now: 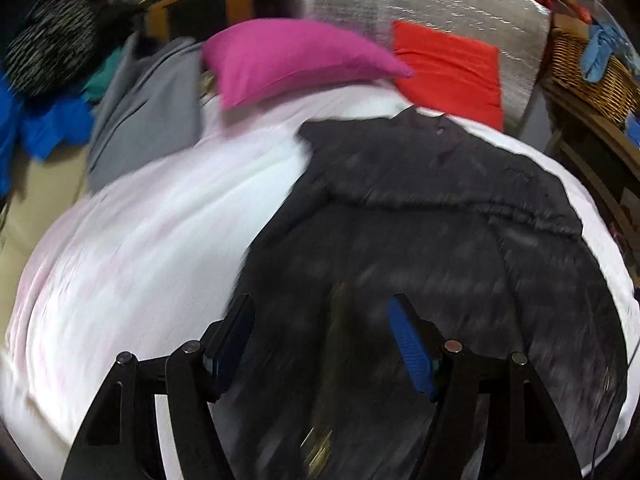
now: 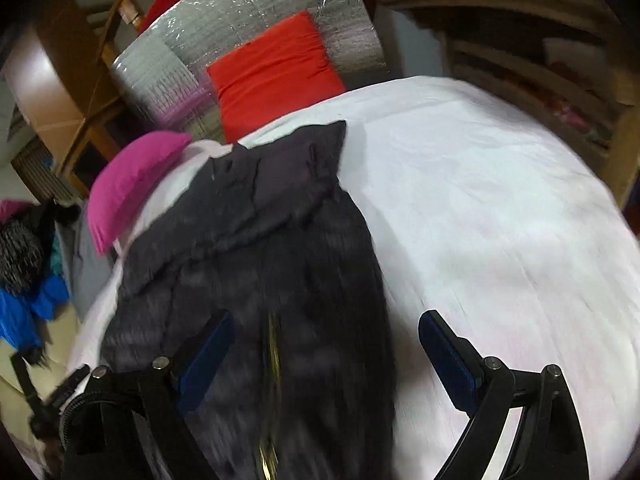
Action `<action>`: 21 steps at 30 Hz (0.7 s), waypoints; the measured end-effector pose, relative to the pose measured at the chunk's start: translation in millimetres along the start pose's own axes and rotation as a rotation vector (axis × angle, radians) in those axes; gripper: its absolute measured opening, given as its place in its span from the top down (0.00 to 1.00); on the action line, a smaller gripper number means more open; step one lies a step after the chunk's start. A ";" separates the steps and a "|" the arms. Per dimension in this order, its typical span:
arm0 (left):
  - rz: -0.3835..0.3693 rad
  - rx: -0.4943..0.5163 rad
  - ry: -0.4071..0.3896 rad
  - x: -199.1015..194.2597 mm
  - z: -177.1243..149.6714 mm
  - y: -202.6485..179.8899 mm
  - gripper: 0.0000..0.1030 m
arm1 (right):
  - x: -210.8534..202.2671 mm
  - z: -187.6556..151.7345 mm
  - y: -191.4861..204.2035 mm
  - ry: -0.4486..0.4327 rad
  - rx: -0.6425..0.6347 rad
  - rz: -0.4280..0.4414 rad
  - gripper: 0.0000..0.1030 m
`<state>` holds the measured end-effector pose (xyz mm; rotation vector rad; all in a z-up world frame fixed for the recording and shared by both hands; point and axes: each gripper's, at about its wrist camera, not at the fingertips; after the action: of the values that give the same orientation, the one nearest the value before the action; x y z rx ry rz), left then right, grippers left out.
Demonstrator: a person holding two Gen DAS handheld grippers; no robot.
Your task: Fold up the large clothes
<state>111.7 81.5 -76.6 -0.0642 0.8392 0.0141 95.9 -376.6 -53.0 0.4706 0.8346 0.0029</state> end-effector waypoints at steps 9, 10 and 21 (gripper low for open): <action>-0.148 0.090 -0.035 91.2 92.0 -109.2 0.32 | 128.1 132.4 -24.4 0.066 0.182 0.067 0.08; -0.143 0.116 -0.037 105.9 98.4 -120.9 0.32 | 141.9 141.1 -27.5 0.073 0.207 0.074 0.08; -0.044 0.229 -0.001 172.4 86.8 -156.9 0.31 | 206.9 170.6 17.0 0.087 -0.107 -0.176 0.81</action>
<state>297.3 -71.8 -139.0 0.1329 0.8333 -0.1230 360.8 -391.6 -95.3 0.2969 0.9539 -0.0946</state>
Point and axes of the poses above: each gripper's, at about its wrist camera, not at the fingertips, and x roughly the way its jaws point, y to its left, z to its top, and after that the axes turned 1 degree about -x, right-handed
